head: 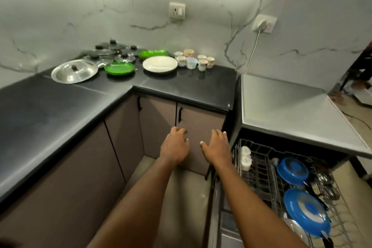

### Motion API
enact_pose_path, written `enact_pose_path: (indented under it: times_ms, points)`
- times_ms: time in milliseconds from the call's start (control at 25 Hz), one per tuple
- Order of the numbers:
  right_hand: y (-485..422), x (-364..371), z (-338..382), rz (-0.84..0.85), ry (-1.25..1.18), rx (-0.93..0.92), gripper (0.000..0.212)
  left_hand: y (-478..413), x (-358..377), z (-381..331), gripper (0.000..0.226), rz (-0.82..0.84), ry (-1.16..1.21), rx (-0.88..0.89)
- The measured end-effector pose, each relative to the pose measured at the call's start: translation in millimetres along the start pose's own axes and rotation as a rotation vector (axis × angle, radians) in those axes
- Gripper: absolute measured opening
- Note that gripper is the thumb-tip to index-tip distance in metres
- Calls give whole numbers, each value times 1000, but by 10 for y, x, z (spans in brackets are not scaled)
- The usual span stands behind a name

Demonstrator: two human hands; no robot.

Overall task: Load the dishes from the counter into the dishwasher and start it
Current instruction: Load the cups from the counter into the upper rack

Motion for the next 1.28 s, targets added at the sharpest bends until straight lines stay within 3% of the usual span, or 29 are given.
enact_pose_path:
  times_ms: [240,560,1080,1280]
  points:
    - [-385,-222,524,-82,-40,-40,71,-407,-567,-54,56,-115,-87,102]
    - [-1359,-53,964,-68,-93,-54,72,-1434,-733,168,62,-76,-196,100]
    - [-3591,196,1052,48,-37,-73,74,-3507,-138,426,60,-7,-90,-20]
    - [-4306,324,1010,74,-54,-35,75,-4305,106,436,58,43,-62,15]
Point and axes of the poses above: each hand's wrist, its own y-axis away from the middle knuckle, its own x-axis out of the palm, z = x × y, the point moved 7 cm from there along -y, towards the middle knuckle, and after that the axes turned 4 degrees about x, right-handed, at the moved point
